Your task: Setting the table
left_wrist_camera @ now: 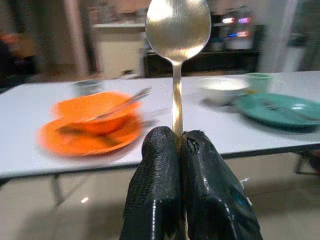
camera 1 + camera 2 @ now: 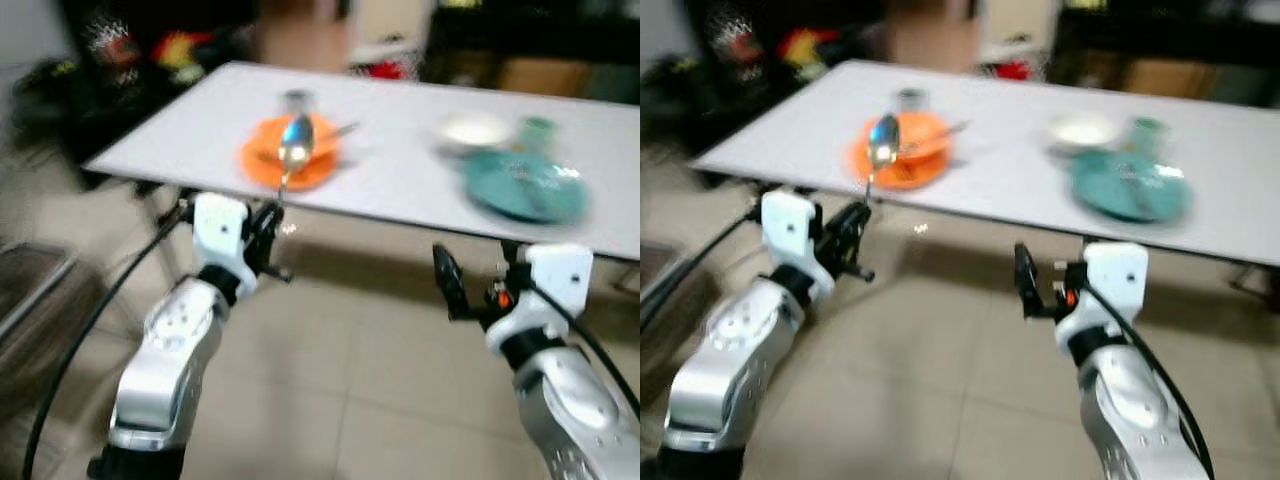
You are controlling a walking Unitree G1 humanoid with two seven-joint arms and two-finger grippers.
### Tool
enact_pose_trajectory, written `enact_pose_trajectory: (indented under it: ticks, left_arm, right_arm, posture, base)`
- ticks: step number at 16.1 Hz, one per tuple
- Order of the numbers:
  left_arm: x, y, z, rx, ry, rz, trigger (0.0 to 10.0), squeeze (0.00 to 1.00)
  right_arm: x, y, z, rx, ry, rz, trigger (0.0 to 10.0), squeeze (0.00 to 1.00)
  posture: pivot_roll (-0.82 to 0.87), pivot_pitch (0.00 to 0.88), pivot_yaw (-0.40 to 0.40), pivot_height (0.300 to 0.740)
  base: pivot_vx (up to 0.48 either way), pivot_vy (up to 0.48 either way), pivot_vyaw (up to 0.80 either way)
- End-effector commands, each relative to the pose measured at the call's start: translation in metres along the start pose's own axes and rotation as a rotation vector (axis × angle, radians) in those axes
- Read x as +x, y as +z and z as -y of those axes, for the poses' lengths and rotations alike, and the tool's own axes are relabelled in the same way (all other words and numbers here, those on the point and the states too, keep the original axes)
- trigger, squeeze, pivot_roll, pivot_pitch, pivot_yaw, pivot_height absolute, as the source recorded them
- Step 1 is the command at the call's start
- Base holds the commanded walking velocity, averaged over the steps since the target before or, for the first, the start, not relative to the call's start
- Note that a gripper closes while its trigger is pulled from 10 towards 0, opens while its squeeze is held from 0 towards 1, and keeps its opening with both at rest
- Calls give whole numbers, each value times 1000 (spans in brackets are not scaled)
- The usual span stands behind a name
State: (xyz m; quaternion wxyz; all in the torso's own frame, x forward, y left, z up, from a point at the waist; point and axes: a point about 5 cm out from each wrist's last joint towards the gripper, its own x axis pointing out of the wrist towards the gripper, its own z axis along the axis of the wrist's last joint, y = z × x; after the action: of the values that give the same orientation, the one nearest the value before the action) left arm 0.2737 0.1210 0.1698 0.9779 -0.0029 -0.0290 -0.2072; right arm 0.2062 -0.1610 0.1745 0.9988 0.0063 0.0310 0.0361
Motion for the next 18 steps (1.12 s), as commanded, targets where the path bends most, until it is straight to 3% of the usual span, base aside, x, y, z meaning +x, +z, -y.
enact_pose_trajectory:
  ticks: [1, 3, 6, 18]
  left_arm:
    - [3, 4, 8, 0, -37, 18, 10000, 0]
    - [4, 4, 9, 0, -44, 18, 10000, 0]
    - [4, 4, 10, -2, -51, 18, 10000, 0]
    - [6, 1, 11, -1, -74, 11, 10000, 0]
  right_arm:
    - [-1, 3, 3, -4, -17, 17, 10000, 0]
    - [-1, 3, 3, -1, -16, 20, 10000, 0]
    - [-1, 4, 3, -1, -14, 23, 10000, 0]
    - [1, 3, 2, 9, -11, 29, 10000, 0]
  posture:
    - [-86, 0, 14, 740]
    - [-90, 0, 20, 740]
    - [-91, 0, 21, 740]
    - [-88, 0, 21, 740]
  base:
    - [326, 0, 0]
    - [324, 0, 0]
    - [321, 0, -800]
    - [329, 0, 0]
